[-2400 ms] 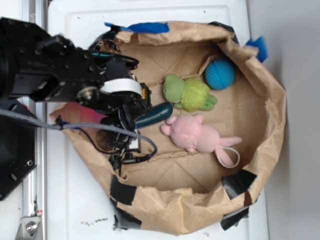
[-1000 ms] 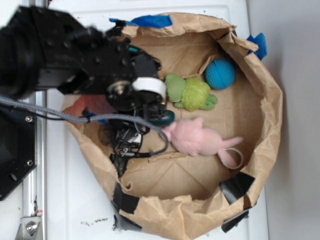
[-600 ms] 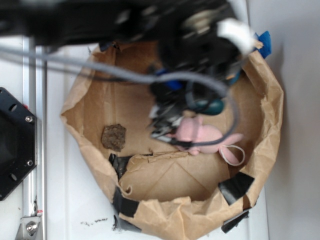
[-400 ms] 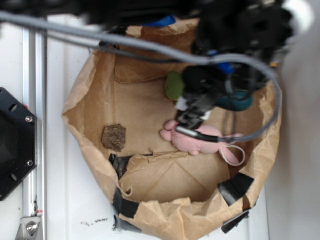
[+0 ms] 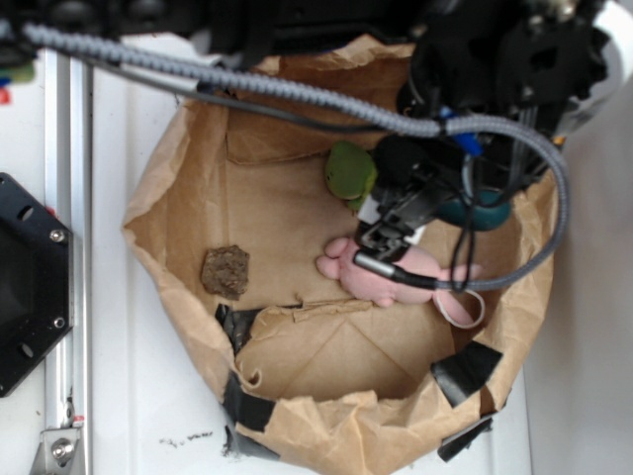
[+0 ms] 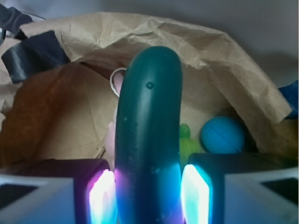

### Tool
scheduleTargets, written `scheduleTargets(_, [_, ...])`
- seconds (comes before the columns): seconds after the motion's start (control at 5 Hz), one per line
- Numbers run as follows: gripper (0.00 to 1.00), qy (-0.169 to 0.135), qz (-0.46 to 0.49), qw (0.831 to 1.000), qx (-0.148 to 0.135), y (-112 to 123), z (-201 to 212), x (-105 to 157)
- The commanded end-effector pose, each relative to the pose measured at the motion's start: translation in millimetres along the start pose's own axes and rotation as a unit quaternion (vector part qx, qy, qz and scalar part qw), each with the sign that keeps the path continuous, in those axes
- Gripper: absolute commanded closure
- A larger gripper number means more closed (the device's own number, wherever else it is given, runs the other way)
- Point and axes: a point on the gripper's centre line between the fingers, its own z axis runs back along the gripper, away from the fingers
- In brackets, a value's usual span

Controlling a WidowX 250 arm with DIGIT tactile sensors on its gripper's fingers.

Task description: Grab the plastic pickle.

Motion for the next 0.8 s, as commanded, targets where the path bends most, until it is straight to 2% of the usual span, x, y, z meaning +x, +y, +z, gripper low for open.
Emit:
scheduleTargets(0.0, [1.00,-0.036,-0.044,0.998,0.013,-16.5,26.3,-9.6])
scheduleTargets(0.6, [1.00,-0.036,-0.047,0.998,0.020,-24.5,24.0,-16.4])
